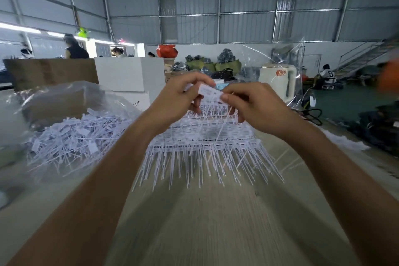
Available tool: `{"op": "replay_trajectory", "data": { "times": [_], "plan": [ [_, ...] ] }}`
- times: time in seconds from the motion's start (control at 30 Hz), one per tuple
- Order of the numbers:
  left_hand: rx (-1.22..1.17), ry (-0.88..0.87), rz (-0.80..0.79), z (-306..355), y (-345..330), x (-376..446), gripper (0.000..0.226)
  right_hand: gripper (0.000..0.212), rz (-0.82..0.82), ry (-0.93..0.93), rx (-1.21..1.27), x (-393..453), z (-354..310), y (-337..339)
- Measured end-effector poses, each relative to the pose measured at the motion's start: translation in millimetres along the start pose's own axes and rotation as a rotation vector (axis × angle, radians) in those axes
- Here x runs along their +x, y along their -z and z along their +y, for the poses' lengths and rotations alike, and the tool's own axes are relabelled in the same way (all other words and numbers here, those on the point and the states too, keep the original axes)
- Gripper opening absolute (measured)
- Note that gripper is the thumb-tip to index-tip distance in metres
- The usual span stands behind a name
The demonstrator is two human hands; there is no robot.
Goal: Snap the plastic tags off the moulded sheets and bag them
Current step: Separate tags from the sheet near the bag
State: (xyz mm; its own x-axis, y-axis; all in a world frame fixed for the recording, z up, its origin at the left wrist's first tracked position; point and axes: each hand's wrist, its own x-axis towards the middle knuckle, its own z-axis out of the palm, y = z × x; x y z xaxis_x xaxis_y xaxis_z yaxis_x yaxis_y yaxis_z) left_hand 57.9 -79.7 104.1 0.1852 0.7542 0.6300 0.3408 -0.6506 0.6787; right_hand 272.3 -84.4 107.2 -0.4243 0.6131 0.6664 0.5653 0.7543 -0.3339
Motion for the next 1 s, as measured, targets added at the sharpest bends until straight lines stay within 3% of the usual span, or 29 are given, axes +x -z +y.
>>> {"op": "replay_trajectory", "data": {
  "times": [0.17,0.27,0.33,0.4,0.53,0.63,0.77,1.0],
  "plan": [
    [-0.186,0.12,-0.057,9,-15,3,0.06,0.017,0.048,-0.045,0.14,0,3,7],
    [0.168,-0.158,-0.003,9,-16,2,0.033,0.019,-0.072,-0.006,0.144,-1,3,3],
    [0.318,-0.201,0.054,8,-19,3,0.033,0.021,-0.118,0.011,0.137,-1,3,-1],
    [0.291,-0.137,0.069,7,-22,3,0.036,0.02,-0.132,0.023,0.154,0,6,-2],
    [-0.003,0.04,-0.08,9,-22,-4,0.035,0.013,-0.183,0.05,0.173,-1,8,1],
    [0.019,0.045,-0.053,10,-26,-3,0.037,0.016,-0.143,0.039,0.136,-2,9,-3],
    [0.138,0.167,0.042,13,-34,1,0.046,0.027,-0.061,0.061,-0.101,-3,12,-14],
    [-0.062,0.459,0.047,5,-24,2,0.04,0.027,0.022,0.246,-0.394,-9,3,-19]
  ]
}}
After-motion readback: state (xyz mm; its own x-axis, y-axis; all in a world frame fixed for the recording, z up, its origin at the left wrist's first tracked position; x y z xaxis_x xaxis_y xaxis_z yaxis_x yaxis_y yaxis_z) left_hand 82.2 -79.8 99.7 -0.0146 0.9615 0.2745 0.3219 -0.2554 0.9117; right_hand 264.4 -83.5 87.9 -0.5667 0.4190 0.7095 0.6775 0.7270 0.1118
